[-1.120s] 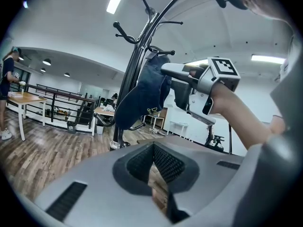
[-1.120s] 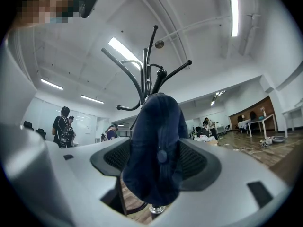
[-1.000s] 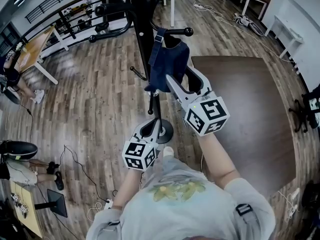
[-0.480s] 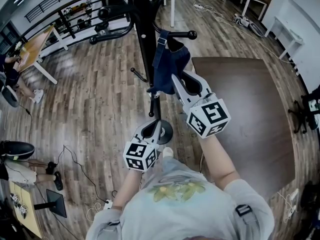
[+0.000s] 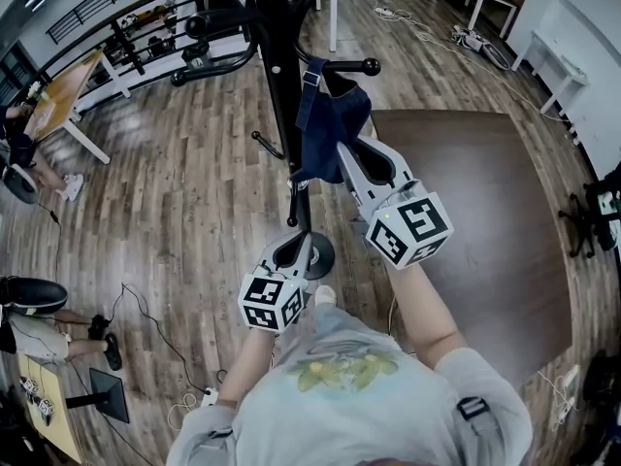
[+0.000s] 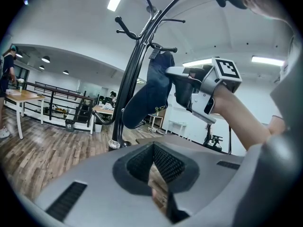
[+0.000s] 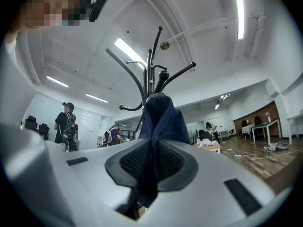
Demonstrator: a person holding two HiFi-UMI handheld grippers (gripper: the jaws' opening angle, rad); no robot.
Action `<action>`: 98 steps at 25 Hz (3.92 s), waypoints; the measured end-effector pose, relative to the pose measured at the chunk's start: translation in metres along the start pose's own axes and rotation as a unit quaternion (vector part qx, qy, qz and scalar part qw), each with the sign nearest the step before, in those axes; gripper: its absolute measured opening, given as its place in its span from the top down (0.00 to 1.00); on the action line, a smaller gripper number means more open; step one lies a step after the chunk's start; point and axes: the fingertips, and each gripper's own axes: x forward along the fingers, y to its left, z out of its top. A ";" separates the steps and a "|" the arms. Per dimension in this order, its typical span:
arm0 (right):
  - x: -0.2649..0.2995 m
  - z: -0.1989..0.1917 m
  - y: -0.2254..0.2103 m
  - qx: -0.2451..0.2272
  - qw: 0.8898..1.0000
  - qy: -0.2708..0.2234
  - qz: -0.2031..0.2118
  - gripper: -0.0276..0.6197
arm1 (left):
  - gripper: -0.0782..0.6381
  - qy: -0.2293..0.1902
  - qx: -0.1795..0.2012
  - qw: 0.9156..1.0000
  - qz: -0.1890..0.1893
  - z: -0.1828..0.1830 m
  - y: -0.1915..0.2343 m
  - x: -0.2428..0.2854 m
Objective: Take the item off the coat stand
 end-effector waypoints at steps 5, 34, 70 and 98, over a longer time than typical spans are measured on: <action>0.000 0.000 -0.001 0.007 1.000 -0.006 0.002 0.87 | 0.87 0.000 0.000 1.000 -0.001 -0.002 -0.002 0.000; -0.017 0.034 -0.004 0.005 0.999 -0.039 -0.010 0.88 | 0.87 0.000 0.004 1.000 0.004 -0.003 -0.001 -0.007; -0.073 0.048 -0.026 0.030 0.996 -0.072 -0.041 0.88 | 0.87 0.004 0.016 1.000 0.010 -0.009 -0.019 -0.017; -0.109 -0.017 -0.017 0.036 0.999 -0.010 -0.038 0.87 | 0.87 0.008 0.020 1.000 0.004 -0.022 -0.036 -0.024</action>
